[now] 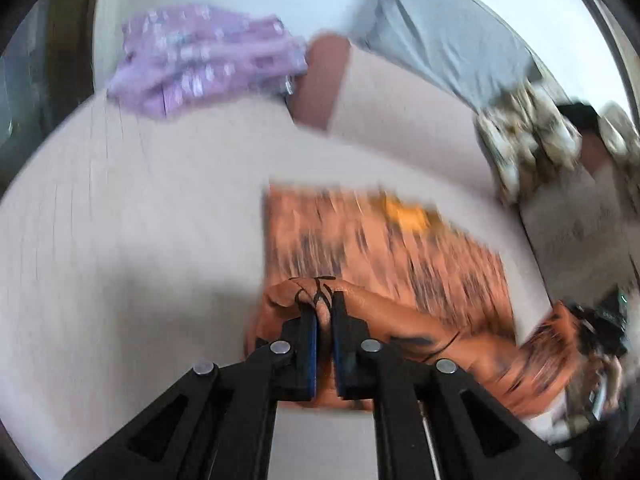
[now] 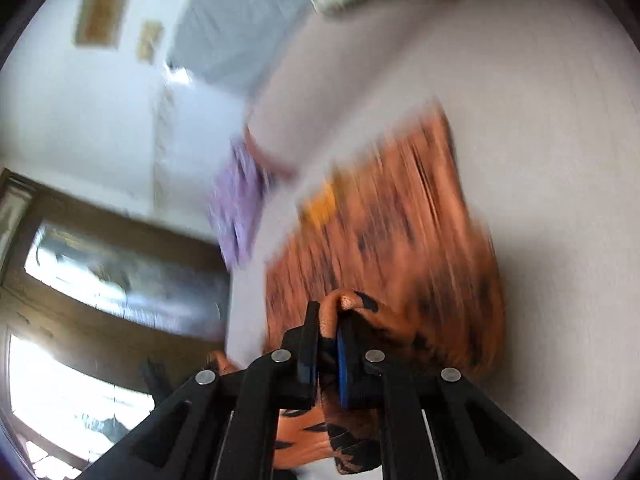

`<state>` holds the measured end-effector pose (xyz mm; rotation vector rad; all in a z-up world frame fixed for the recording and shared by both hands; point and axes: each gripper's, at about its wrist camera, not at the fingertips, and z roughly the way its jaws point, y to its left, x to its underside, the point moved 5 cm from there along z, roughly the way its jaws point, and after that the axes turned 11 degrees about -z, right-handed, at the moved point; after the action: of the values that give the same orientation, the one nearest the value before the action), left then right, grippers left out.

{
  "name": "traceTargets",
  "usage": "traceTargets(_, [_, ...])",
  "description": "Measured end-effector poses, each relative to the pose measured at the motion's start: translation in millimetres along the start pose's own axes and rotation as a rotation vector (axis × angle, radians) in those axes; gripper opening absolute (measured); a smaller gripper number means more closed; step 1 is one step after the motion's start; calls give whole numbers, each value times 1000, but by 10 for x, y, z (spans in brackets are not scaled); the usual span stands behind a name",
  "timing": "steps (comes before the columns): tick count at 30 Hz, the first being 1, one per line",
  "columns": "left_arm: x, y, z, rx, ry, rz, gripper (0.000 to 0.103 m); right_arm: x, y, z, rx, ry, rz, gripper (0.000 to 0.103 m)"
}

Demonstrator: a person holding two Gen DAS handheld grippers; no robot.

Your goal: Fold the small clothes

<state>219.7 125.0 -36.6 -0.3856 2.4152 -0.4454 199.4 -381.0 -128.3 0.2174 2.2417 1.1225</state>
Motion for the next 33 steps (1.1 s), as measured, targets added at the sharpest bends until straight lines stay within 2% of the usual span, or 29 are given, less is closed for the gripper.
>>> traceTargets(1, [-216,-16,256,-41,-20,-12,14,-243,-61,76,22,-43,7,10])
traceTargets(2, [-311,-2,444,-69,-27,-22,25,-390,-144,166,30,-65,29,19])
traceTargets(3, [-420,32,741,-93,-15,-26,48,-528,-273,326,30,-63,51,46])
traceTargets(4, [-451,87,965,-125,26,-35,60,-621,-408,449,62,-74,51,61])
traceTargets(5, [-440,199,1207,-198,79,-60,65,-647,-514,495,129,-102,57,70])
traceTargets(6, [-406,298,1344,-247,111,-76,65,-598,-634,524,194,-112,86,70])
traceTargets(8, [-341,403,1358,-249,114,-87,65,-361,-667,564,154,-70,132,70])
traceTargets(11, [-249,536,1029,-237,28,-111,67,131,-465,434,201,18,1,71])
traceTargets(13, [-74,643,771,-186,13,-173,72,507,-386,345,207,67,-27,70])
traceTargets(16, [289,705,629,-85,61,-235,72,771,-439,323,252,108,-34,71])
traceTargets(18, [538,645,729,-48,145,-240,72,805,-565,359,220,104,28,71])
traceTargets(19, [653,575,830,-44,173,-208,72,783,-592,427,187,102,62,71])
traceTargets(20, [688,533,892,-62,176,-188,72,727,-610,500,176,104,70,71])
traceTargets(22, [667,448,984,-102,125,-147,77,583,-627,580,217,70,69,72])
traceTargets(23, [638,422,1030,-109,116,-143,81,532,-627,639,211,64,90,74])
traceTargets(25, [536,378,1167,-126,117,-180,83,452,-676,711,195,34,173,75])
traceTargets(26, [492,359,1232,-126,119,-190,82,421,-680,738,192,22,192,75])
traceTargets(27, [453,333,1284,-128,115,-189,61,379,-667,775,195,11,192,71])
traceTargets(28, [398,301,1348,-137,120,-176,32,340,-652,807,207,0,182,63])
traceTargets(29, [366,291,1420,-148,150,-175,16,319,-654,845,218,4,175,25])
traceTargets(30, [313,286,1453,-149,162,-194,14,318,-671,911,235,32,174,15])
traceTargets(32, [210,214,1402,-141,157,-178,12,275,-632,948,263,50,147,15])
traceTargets(33, [133,142,1305,-127,128,-158,12,220,-542,937,263,46,118,14])
